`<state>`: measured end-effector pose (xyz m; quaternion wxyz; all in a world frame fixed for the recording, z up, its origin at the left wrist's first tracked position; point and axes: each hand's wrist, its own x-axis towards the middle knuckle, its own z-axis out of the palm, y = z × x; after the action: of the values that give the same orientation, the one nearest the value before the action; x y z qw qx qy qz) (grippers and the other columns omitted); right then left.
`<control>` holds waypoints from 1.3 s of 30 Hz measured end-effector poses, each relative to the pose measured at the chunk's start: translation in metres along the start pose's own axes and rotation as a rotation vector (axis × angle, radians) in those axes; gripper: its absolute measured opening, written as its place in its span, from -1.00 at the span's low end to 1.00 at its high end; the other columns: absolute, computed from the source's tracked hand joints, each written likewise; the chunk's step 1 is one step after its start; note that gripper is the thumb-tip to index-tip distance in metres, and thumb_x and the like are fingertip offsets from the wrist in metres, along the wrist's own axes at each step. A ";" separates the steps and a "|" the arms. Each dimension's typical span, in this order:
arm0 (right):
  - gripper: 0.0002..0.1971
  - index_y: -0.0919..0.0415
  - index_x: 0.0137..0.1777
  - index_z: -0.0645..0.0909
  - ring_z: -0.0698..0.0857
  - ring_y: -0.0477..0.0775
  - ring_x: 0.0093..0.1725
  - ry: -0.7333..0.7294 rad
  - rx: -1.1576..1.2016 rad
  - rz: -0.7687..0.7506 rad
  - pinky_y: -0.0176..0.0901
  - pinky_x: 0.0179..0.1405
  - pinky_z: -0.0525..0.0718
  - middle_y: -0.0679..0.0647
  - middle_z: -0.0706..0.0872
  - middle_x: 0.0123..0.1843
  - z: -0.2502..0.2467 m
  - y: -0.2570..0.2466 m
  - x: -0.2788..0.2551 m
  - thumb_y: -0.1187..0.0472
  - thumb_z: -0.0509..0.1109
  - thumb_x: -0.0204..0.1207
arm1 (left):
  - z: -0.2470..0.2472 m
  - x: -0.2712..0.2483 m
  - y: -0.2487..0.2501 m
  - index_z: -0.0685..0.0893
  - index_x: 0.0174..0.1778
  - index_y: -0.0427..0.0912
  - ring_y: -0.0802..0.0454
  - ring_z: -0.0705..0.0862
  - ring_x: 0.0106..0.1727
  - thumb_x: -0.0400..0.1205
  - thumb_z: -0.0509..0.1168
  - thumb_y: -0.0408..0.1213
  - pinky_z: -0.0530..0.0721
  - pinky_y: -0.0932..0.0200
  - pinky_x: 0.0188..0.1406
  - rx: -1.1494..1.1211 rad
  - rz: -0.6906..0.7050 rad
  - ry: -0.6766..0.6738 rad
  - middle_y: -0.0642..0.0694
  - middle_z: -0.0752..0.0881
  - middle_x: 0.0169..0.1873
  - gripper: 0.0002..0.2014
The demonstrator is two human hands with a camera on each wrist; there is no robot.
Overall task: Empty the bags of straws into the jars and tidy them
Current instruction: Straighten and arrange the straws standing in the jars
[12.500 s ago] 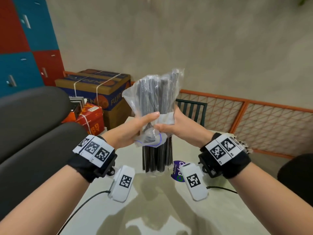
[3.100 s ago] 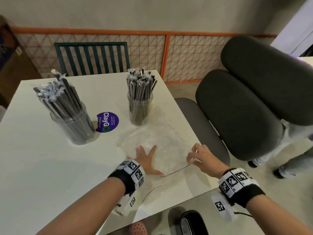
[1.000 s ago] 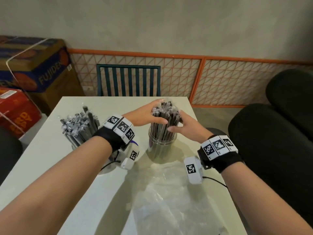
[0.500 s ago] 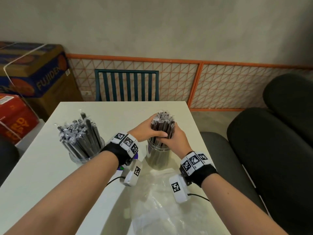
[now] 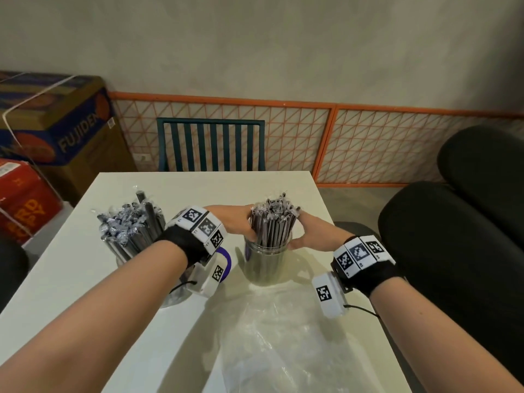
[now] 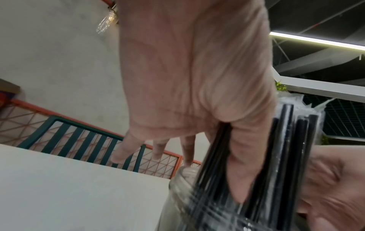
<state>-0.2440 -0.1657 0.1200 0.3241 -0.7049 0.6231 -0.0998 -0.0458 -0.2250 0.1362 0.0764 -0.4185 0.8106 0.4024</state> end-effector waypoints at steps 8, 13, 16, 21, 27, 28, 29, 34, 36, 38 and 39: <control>-0.06 0.10 0.56 0.17 0.43 -0.14 0.33 0.250 0.356 -0.047 -0.28 0.31 0.33 -0.09 0.48 0.37 0.031 -0.008 -0.009 0.20 0.65 0.24 | 0.021 -0.001 0.001 0.10 0.60 -0.03 0.13 0.48 0.33 0.47 0.46 -0.43 0.49 0.45 0.21 -0.433 0.183 0.138 0.06 0.51 0.29 -0.13; -0.20 0.09 0.49 0.32 0.59 0.09 0.34 0.397 0.332 -0.011 0.06 0.35 0.56 0.06 0.65 0.33 0.044 -0.014 -0.001 0.13 0.62 0.27 | 0.022 0.006 0.003 0.36 0.49 -0.11 0.07 0.55 0.29 0.45 0.49 -0.40 0.50 0.19 0.37 -0.461 0.203 0.247 -0.02 0.61 0.23 -0.30; -0.37 0.15 0.43 0.44 0.63 0.12 0.28 0.456 0.319 -0.017 -0.01 0.28 0.60 0.11 0.69 0.27 0.037 -0.021 0.000 0.15 0.56 0.36 | 0.015 0.004 0.007 0.51 0.36 -0.15 0.28 0.62 0.07 0.43 0.50 -0.41 0.55 0.57 0.05 -0.448 0.238 0.326 0.14 0.66 0.03 -0.43; -0.52 0.21 0.29 0.57 0.67 0.02 0.18 0.384 0.395 -0.066 -0.26 0.07 0.59 0.05 0.73 0.15 0.009 -0.019 -0.002 0.25 0.56 0.36 | -0.002 -0.005 0.013 0.51 0.36 -0.12 0.52 0.62 0.01 0.42 0.51 -0.43 0.57 0.61 0.00 -0.431 0.275 0.327 0.24 0.66 0.03 -0.41; -0.57 0.22 0.27 0.61 0.68 0.06 0.23 0.295 0.290 -0.031 -0.17 0.15 0.58 0.10 0.73 0.21 0.005 -0.003 -0.002 0.29 0.53 0.39 | -0.005 -0.009 0.017 0.40 0.47 -0.13 0.17 0.55 0.20 0.51 0.40 -0.48 0.49 0.49 0.11 -0.242 0.199 0.150 0.00 0.62 0.25 -0.40; -0.56 0.21 0.28 0.60 0.67 0.06 0.23 0.283 0.273 -0.040 -0.17 0.16 0.58 0.10 0.73 0.21 0.004 -0.004 -0.002 0.29 0.53 0.39 | -0.005 -0.009 0.018 0.38 0.48 -0.12 0.15 0.53 0.23 0.50 0.41 -0.49 0.46 0.37 0.20 -0.225 0.192 0.133 -0.02 0.60 0.29 -0.37; -0.54 0.19 0.30 0.59 0.67 0.06 0.24 0.263 0.258 -0.046 -0.17 0.19 0.57 0.09 0.73 0.22 0.003 -0.006 -0.003 0.28 0.54 0.38 | -0.005 -0.009 0.020 0.35 0.50 -0.12 0.14 0.51 0.27 0.49 0.42 -0.49 0.43 0.29 0.27 -0.204 0.186 0.109 -0.01 0.57 0.30 -0.33; -0.29 0.19 0.47 0.36 0.49 -0.13 0.27 0.133 0.199 -0.102 -0.74 0.04 0.34 -0.07 0.55 0.24 0.010 -0.011 -0.012 0.38 0.55 0.33 | 0.005 -0.005 0.013 0.25 0.48 -0.03 0.14 0.47 0.38 0.38 0.51 -0.50 0.40 0.37 0.38 -0.171 0.163 -0.033 0.11 0.51 0.27 -0.18; -0.24 0.22 0.51 0.28 0.41 -0.18 0.25 0.124 0.217 -0.127 -0.88 -0.08 0.26 -0.10 0.45 0.23 0.016 -0.008 -0.016 0.43 0.53 0.34 | 0.013 -0.005 0.008 0.23 0.48 -0.01 0.19 0.50 0.30 0.40 0.52 -0.47 0.40 0.45 0.25 -0.243 0.155 -0.016 0.13 0.53 0.22 -0.18; -0.16 0.19 0.53 0.22 0.43 -0.14 0.30 0.138 0.253 -0.123 -0.80 0.02 0.31 -0.08 0.47 0.28 0.022 -0.007 -0.015 0.34 0.59 0.30 | 0.020 -0.004 0.004 0.23 0.51 -0.01 0.14 0.51 0.33 0.40 0.54 -0.39 0.41 0.36 0.28 -0.334 0.184 0.055 0.08 0.55 0.26 -0.17; -0.13 0.17 0.54 0.21 0.46 -0.11 0.33 0.160 0.279 -0.113 -0.69 0.11 0.35 -0.05 0.50 0.32 0.026 -0.006 -0.012 0.28 0.62 0.28 | 0.024 -0.004 0.003 0.26 0.51 0.00 0.13 0.52 0.33 0.39 0.56 -0.34 0.43 0.35 0.29 -0.368 0.205 0.105 0.06 0.57 0.28 -0.18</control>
<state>-0.2274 -0.1454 0.1073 0.3618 -0.6768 0.5864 -0.2592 -0.0508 -0.2042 0.1235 -0.0850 -0.3609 0.7647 0.5270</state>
